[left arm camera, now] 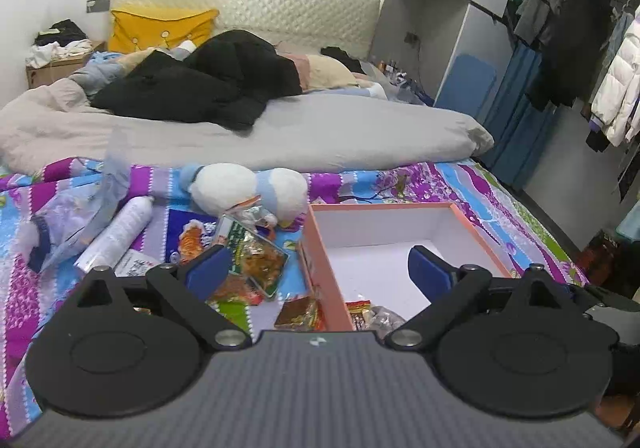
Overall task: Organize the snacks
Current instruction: 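Lift the left tool out of the pink box back over the snacks, then reach the left tool toward the red foil snack packet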
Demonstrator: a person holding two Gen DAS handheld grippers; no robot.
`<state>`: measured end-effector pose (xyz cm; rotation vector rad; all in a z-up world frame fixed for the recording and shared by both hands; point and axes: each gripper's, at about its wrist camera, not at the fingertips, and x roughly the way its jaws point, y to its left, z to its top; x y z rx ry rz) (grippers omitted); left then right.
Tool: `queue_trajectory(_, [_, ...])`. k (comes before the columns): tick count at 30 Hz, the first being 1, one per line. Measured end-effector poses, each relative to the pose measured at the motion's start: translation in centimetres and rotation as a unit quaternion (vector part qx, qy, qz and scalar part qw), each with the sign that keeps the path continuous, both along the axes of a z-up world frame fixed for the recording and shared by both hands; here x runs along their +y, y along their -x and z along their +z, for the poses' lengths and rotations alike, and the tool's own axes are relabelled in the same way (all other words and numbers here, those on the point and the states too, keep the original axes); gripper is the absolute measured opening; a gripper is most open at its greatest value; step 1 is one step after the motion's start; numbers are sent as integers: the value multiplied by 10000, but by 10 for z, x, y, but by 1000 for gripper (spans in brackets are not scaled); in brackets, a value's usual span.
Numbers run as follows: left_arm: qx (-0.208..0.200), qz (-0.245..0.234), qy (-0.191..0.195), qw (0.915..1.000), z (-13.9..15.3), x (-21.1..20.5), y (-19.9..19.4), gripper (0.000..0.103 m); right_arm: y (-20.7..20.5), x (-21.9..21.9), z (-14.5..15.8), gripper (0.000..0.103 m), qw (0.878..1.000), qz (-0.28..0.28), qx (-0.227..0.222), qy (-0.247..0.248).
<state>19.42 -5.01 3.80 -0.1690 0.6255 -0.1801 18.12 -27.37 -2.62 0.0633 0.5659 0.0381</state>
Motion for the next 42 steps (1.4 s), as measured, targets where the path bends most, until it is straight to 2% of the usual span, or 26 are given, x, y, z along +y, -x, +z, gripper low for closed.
queue_trajectory(4, [-21, 51, -8, 10000, -2, 17, 23, 98, 15, 21, -2, 86, 9996, -60, -85, 245])
queue_trajectory(14, [16, 322, -46, 9995, -19, 65, 72, 98, 49, 69, -13, 86, 9990, -7, -185, 396])
queue_trajectory(16, [73, 369, -92, 9992, -24, 73, 76, 98, 51, 78, -17, 86, 9992, -37, -76, 395])
queue_trajectory(19, [102, 440, -170, 9988, -31, 81, 77, 98, 51, 87, -24, 86, 9992, 8, 179, 353])
queue_trajectory(25, [303, 750, -54, 9967, -52, 103, 73, 98, 51, 104, -27, 86, 9968, -96, 460, 642])
queue_trajectory(28, [384, 907, -4, 9951, -63, 116, 72, 98, 53, 117, -21, 86, 9961, 105, 397, 786])
queue_trajectory(33, [535, 1207, 42, 9912, -87, 138, 66, 98, 48, 142, -17, 86, 9880, 214, 624, 1395])
queue_trajectory(35, [617, 1315, 62, 9894, -99, 147, 61, 98, 51, 150, -17, 86, 9850, 246, 567, 1609])
queue_trajectory(39, [763, 1445, 114, 9865, -125, 161, 47, 98, 43, 155, -19, 86, 9831, 831, 971, 1310])
queue_trajectory(42, [870, 1509, 135, 9846, -145, 168, 31, 98, 30, 153, -21, 86, 9814, 867, 1215, 1206])
